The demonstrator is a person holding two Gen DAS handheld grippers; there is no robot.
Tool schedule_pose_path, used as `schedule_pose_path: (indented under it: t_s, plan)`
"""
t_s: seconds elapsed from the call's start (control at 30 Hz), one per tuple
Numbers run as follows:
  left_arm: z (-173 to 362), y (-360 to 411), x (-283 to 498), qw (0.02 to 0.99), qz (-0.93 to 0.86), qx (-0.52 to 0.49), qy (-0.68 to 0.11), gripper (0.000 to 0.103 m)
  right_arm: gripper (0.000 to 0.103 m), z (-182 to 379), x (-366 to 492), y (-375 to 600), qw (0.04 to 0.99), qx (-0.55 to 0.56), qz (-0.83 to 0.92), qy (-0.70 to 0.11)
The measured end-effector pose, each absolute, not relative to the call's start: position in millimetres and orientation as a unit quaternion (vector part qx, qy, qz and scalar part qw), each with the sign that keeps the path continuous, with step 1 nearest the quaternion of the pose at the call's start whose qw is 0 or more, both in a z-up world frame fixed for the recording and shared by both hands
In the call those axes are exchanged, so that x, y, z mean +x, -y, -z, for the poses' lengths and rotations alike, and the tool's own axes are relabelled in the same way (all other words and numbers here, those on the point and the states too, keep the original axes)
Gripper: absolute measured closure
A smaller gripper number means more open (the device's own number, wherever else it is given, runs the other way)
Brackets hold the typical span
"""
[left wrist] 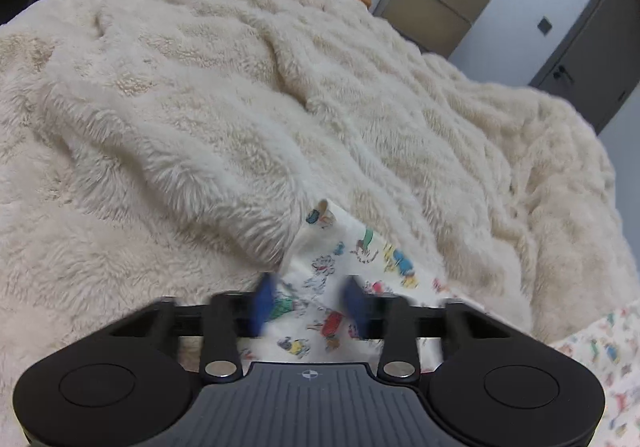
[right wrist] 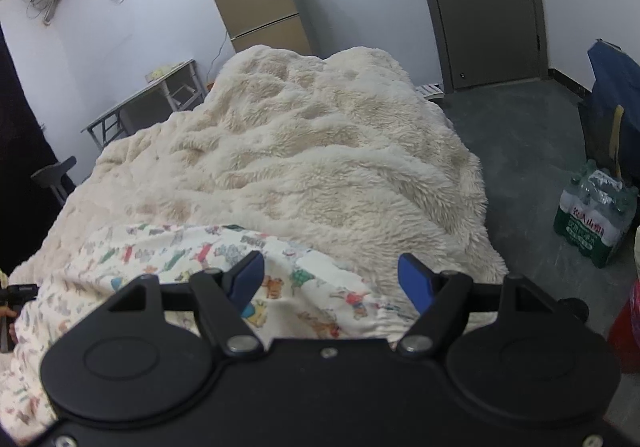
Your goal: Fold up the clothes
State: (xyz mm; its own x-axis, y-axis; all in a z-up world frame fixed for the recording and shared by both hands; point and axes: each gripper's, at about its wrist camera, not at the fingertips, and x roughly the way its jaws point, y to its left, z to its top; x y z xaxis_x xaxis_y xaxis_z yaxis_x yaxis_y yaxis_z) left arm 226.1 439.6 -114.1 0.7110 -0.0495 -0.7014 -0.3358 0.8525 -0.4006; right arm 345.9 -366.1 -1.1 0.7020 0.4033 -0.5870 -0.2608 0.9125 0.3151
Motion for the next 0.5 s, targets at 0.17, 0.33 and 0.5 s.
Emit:
schedule_pose_path:
  t_s: [0.17,0.33,0.5]
  plan:
    - [71,-479,213,0.882,-0.019,-0.359,-0.305,0.100,0.031,12,356,368,0.910,0.114,-0.188,-0.351]
    - [27,-516,209,0.866,0.016,-0.442,-0.232,0.101,0.031,25,366,371,0.902,0.141,-0.197,-0.357]
    - [14,-518,250,0.873,-0.060,-0.424,-0.234,0.100,0.031,28,371,371,0.901,0.153,-0.202,-0.353]
